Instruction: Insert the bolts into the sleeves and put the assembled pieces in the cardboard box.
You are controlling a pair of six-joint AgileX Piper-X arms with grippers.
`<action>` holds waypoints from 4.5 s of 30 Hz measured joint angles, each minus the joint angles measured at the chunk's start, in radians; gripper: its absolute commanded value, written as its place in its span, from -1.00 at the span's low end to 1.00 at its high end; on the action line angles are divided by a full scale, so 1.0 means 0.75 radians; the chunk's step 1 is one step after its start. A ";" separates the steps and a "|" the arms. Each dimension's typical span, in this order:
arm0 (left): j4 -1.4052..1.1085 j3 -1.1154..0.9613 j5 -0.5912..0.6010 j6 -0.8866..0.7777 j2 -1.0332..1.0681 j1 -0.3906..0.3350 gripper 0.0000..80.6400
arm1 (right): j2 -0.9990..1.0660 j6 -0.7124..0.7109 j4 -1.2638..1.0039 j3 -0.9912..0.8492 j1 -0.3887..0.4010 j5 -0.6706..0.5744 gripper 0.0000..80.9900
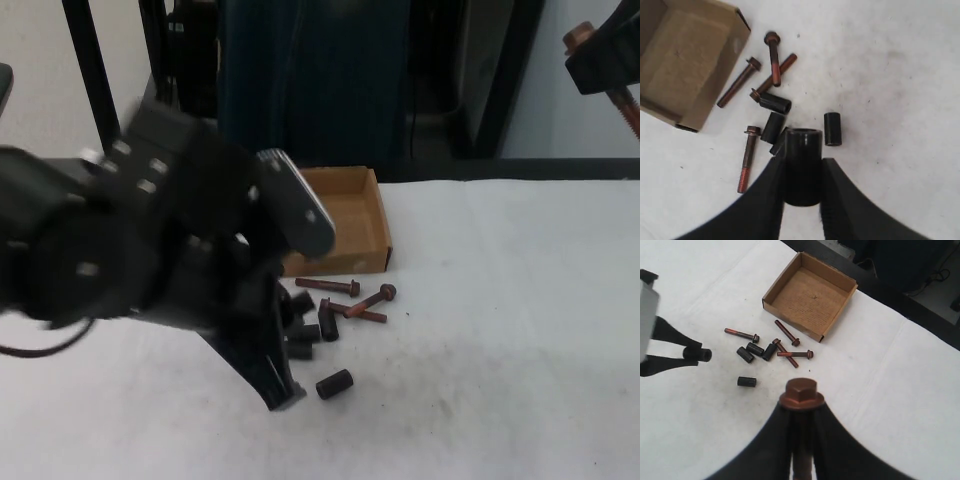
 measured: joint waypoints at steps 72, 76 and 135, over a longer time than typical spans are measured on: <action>-0.616 0.005 0.043 -0.958 -0.692 0.000 -0.98 | 0.142 0.303 -1.494 0.089 0.191 -0.954 -0.99; -0.620 0.005 0.066 -0.958 -0.692 0.000 -0.98 | 0.150 0.303 -1.541 0.089 0.191 -0.953 -0.99; -0.847 0.005 0.047 -0.769 -0.648 0.000 -0.98 | 0.166 0.418 -1.545 0.089 0.191 -0.941 -0.99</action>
